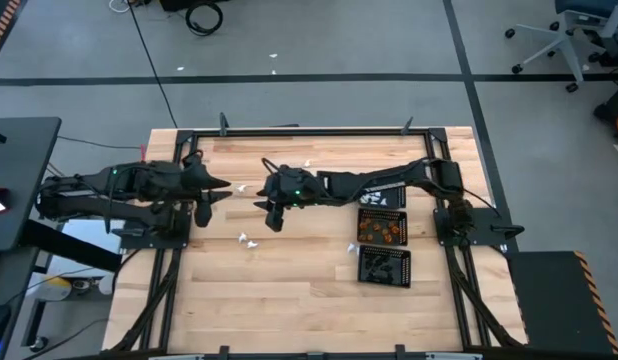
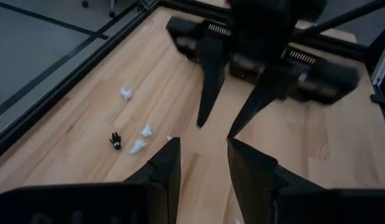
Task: Sort Halloween decoration
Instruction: Put the white ghost toy into the top right black bin
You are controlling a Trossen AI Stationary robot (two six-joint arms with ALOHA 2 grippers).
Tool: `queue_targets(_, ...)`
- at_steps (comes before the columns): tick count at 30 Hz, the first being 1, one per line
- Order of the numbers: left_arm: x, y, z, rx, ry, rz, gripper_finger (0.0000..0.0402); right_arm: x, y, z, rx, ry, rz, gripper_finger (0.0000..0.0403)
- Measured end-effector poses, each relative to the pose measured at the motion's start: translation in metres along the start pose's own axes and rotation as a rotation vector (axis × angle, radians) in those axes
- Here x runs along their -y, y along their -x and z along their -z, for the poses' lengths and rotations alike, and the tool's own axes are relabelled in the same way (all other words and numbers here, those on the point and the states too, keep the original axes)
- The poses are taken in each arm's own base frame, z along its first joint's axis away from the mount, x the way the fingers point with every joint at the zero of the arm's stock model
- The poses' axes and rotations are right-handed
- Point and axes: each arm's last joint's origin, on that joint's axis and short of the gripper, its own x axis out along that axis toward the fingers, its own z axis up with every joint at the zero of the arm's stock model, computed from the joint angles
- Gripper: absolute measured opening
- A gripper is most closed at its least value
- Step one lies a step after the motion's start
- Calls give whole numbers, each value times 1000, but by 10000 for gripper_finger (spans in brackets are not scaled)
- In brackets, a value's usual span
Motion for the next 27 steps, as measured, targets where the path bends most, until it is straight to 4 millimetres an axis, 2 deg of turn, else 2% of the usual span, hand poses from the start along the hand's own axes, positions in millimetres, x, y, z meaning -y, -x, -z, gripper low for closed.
queue_targets(7, -2, 3, 0, 21, 4, -29, 116, 9, -27, 21, -40, 11, 10, 148)
queue_targets(13, -2, 2, 0, 19, 14, -29, 116, 16, -56, 52, -84, 43, -139, 157)
queue_targets(18, -2, 2, 0, 17, 29, -30, 116, 28, -78, 79, -103, 13, -116, 193)
queue_targets(27, -2, 2, 3, -12, 31, -39, 116, 47, -101, 102, -21, 5, -55, 266)
